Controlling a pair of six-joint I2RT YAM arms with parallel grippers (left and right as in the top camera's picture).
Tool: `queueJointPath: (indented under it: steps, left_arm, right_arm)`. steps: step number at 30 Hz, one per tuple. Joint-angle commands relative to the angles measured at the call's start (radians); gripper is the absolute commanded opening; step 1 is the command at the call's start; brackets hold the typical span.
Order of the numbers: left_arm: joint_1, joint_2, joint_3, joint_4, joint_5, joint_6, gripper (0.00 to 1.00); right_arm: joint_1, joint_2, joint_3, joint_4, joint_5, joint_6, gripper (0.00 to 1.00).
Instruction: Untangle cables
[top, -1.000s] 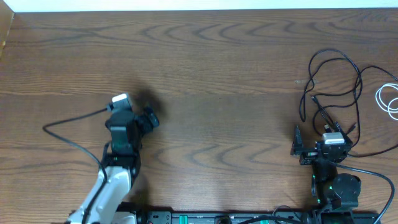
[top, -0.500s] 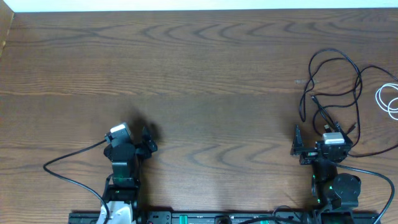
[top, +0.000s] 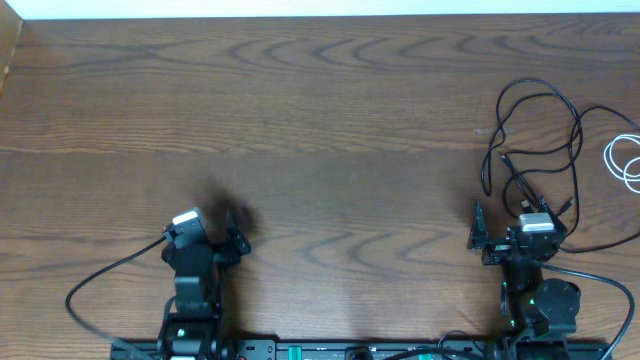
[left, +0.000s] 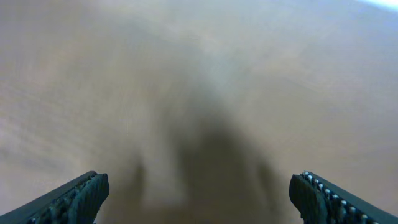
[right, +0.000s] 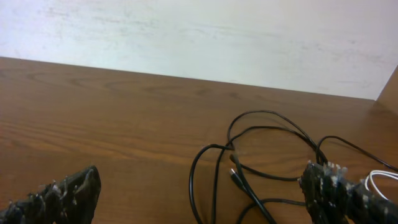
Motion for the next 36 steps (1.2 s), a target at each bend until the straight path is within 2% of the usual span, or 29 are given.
queueJointPath:
  steps: [1, 5, 16, 36]
  left_arm:
    - [0.006, -0.208, -0.010, -0.065, 0.055, 0.090, 0.98]
    - [0.006, -0.420, -0.010, -0.059, 0.075, 0.142, 0.98]
    - [0.015, -0.417, -0.010, -0.071, 0.101, 0.256, 0.98]
    - [-0.029, -0.417, -0.010, -0.064, 0.101, 0.258, 0.98]
  right_arm:
    - [-0.006, -0.007, -0.001, -0.005, 0.001, 0.012, 0.99]
    - [-0.006, -0.007, -0.001, -0.005, 0.002, 0.012, 0.99]
    - [-0.006, -0.007, -0.001, -0.005, 0.001, 0.012, 0.99]
    - [-0.006, -0.007, -0.001, -0.005, 0.002, 0.012, 0.99]
